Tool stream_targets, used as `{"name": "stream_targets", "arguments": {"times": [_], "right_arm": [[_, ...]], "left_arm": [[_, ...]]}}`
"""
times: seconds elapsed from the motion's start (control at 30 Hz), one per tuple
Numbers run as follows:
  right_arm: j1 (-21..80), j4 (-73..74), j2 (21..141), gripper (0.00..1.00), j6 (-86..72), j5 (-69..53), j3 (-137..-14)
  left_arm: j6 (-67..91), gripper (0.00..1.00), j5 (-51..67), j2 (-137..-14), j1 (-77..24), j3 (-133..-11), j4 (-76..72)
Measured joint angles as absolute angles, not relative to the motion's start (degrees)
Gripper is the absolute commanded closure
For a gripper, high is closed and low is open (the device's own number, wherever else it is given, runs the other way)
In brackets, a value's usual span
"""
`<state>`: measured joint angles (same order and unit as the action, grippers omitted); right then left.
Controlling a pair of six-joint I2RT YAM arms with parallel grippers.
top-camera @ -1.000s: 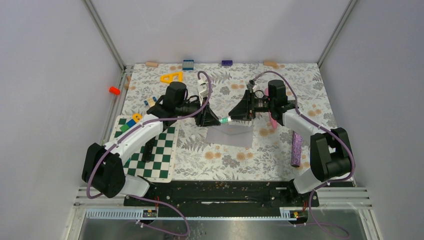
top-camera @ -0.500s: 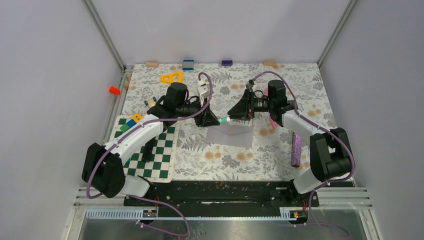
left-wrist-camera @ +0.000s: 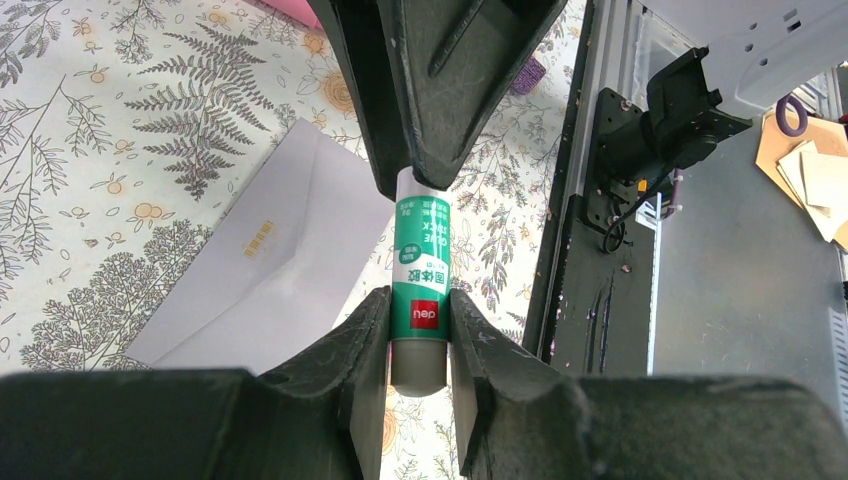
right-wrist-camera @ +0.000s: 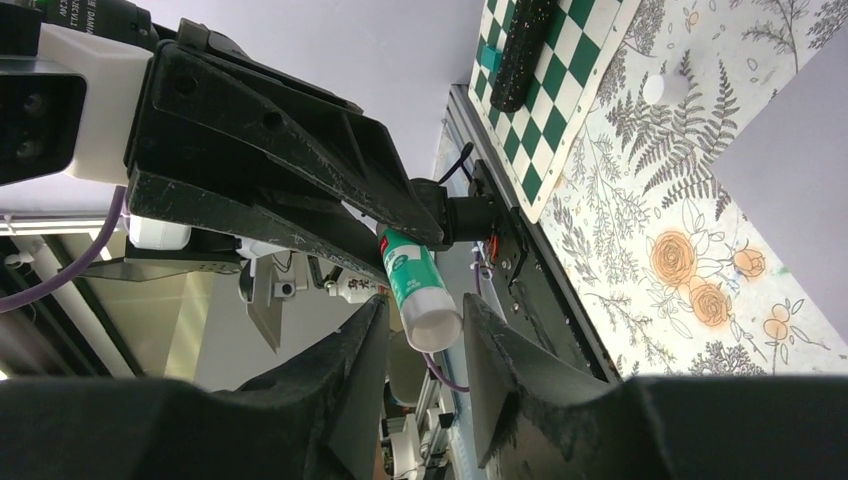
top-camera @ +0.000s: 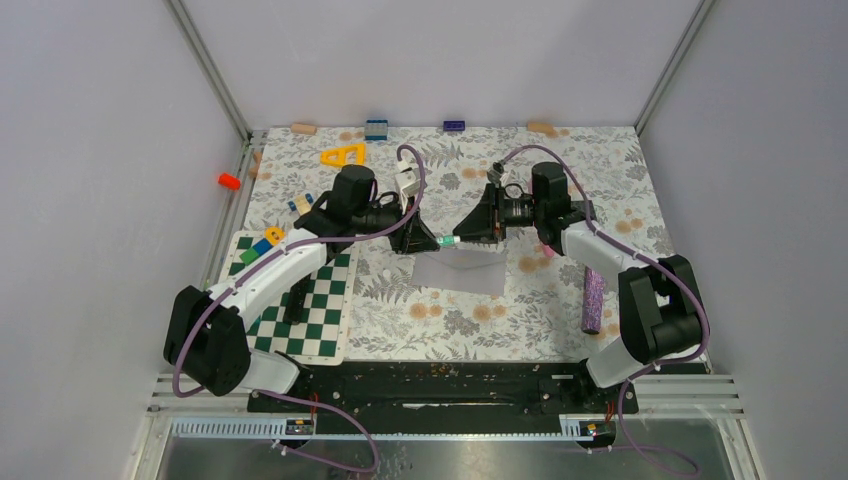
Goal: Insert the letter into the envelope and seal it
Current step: Screw the solid glue.
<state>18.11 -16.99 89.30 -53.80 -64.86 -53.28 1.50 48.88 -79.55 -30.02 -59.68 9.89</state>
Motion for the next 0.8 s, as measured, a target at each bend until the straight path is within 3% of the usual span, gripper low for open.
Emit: {"name": "stream_targets", "arguments": {"times": [0.8], "right_arm": [[18.02,-27.77,89.30,0.74,-56.66,-69.01,-49.45]], "left_arm": [[3.25,0.90,50.54,-79.75,-29.89,-59.68,9.28]]}}
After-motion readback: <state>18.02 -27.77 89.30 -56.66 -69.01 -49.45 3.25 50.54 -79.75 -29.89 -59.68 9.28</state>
